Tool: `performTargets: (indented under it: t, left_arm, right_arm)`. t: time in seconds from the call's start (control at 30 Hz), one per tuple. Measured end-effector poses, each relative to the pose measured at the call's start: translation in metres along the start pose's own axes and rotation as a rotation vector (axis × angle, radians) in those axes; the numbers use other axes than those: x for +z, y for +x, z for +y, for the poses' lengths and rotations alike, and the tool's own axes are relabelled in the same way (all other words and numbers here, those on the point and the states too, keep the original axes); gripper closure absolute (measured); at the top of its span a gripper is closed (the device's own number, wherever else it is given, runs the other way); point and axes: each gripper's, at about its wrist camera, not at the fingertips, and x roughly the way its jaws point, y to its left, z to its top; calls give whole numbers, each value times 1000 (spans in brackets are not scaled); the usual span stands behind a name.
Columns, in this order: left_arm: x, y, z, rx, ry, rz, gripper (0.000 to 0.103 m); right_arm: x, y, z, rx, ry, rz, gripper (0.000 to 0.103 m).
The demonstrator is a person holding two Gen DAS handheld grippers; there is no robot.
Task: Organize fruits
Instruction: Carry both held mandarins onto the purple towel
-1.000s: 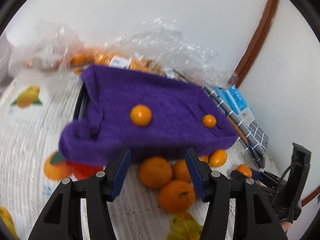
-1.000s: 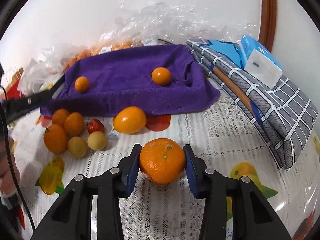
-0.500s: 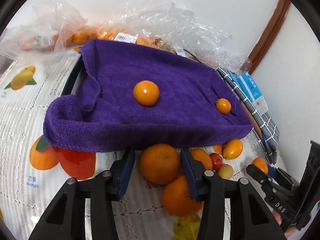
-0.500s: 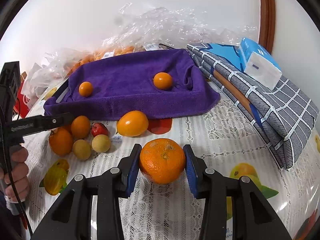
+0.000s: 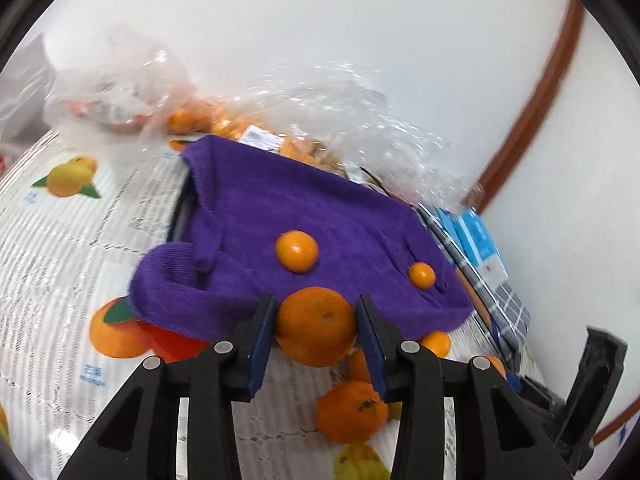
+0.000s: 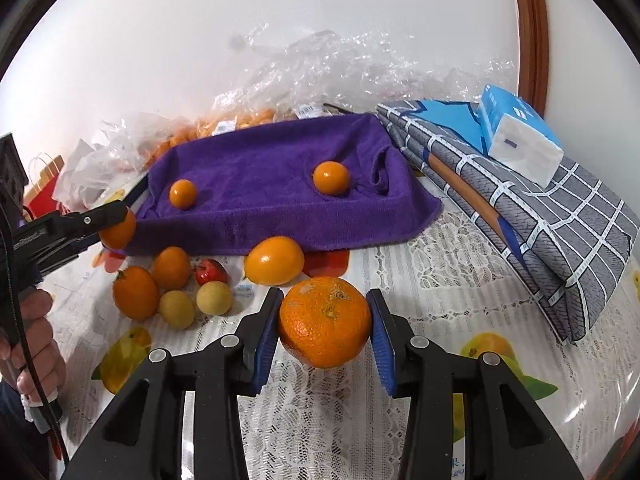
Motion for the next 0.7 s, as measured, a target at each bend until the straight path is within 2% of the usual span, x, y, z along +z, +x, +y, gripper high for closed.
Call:
performTargets:
  t: [0.17, 0.27, 0.37, 0.57, 0.7]
  left_arm:
    - [9, -13, 10, 24, -52, -56, 64]
    - [17, -14, 6, 62, -34, -62, 64]
    - [30, -14, 0, 86, -12, -71, 64]
    - [59, -1, -4, 95, -8, -111, 64]
    - [61, 12, 5, 97, -25, -119, 64]
  right_arm:
    - [4, -2, 1, 8, 1, -12, 61]
    - [12, 1, 3, 4, -13, -3, 61]
    - [30, -2, 9, -18, -52, -35, 61]
    - [76, 2, 20, 30, -48, -104, 61]
    - [107, 17, 33, 38, -75, -142, 61]
